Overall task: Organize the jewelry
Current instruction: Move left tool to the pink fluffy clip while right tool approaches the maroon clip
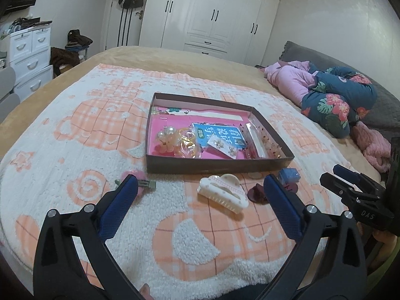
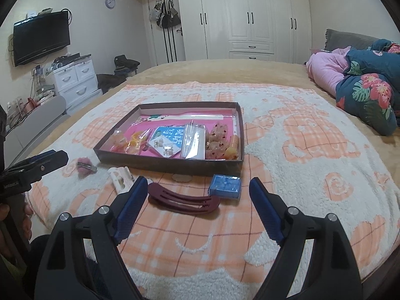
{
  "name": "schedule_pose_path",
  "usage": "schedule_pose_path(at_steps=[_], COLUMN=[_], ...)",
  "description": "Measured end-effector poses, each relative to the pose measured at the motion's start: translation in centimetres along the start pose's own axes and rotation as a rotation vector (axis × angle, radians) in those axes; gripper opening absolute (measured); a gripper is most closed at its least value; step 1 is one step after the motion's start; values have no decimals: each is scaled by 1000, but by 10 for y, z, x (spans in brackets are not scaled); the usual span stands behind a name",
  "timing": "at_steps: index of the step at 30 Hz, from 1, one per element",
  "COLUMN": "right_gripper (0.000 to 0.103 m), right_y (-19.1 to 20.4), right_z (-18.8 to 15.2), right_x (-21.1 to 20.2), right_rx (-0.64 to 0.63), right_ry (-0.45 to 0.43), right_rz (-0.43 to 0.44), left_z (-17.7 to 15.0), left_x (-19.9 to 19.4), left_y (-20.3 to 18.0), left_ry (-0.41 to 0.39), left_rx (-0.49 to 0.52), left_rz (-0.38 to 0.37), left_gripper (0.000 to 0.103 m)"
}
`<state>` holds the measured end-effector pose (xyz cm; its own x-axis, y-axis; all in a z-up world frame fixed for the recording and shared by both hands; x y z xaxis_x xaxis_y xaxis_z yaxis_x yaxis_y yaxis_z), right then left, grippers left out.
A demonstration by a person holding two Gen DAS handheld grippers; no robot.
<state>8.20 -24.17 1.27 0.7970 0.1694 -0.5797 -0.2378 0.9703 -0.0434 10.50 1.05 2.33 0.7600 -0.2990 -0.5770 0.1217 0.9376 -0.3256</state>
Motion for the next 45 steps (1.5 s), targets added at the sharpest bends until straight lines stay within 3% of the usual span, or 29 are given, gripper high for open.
schedule_pose_path(at_steps=[18,31,45], right_gripper=[81,81,81], right_y=[18,26,21], right_z=[-35,-41,-37], right_x=[-13,-3,37], right_rx=[-24,-39,13], right_ry=[21,39,93], right_rz=[14,31,42], left_z=[-27,-33,-19], left_x=[-22,-14,12], left_y=[-6,16,39], left_ry=[-16,-12,5], left_rx=[32,-45,-126], left_rz=[2,83,108], left_gripper=[92,92,92])
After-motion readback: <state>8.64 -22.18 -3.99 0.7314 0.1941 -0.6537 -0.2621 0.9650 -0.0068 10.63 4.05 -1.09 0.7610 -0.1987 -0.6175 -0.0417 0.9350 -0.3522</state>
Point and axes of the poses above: each gripper's, at about its wrist camera, not at the fingertips, and x roughly the way its jaws point, y to its left, z to its top, the point moved 1 cm from there along x, roughly the way its jaws point, and after that the axes turned 9 degrees about -x, right-handed, at the moved point
